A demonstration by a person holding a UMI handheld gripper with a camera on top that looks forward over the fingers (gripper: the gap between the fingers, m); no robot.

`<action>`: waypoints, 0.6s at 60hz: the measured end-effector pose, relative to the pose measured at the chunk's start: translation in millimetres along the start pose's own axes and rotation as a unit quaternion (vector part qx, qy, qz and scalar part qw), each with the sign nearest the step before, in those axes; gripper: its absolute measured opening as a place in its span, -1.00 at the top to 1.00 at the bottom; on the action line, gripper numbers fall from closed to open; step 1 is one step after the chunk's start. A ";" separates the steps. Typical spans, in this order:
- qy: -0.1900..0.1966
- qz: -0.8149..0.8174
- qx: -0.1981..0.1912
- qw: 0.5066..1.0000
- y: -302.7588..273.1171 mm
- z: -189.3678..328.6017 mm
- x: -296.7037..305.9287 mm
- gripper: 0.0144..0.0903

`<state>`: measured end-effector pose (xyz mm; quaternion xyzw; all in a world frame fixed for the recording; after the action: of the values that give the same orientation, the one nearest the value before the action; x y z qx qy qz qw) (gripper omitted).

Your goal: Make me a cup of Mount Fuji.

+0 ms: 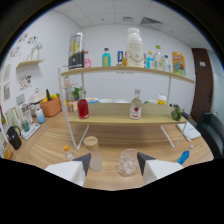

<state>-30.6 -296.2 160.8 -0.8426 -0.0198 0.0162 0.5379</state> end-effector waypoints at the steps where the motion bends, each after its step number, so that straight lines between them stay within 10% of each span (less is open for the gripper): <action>1: 0.002 0.002 -0.001 1.000 -1.9 -2.4 4.5 -0.90; 36: 0.026 0.031 0.130 0.991 -285.7 -13.7 56.7 -0.87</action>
<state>22.2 -185.6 425.4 -0.7656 0.0228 0.0131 0.6428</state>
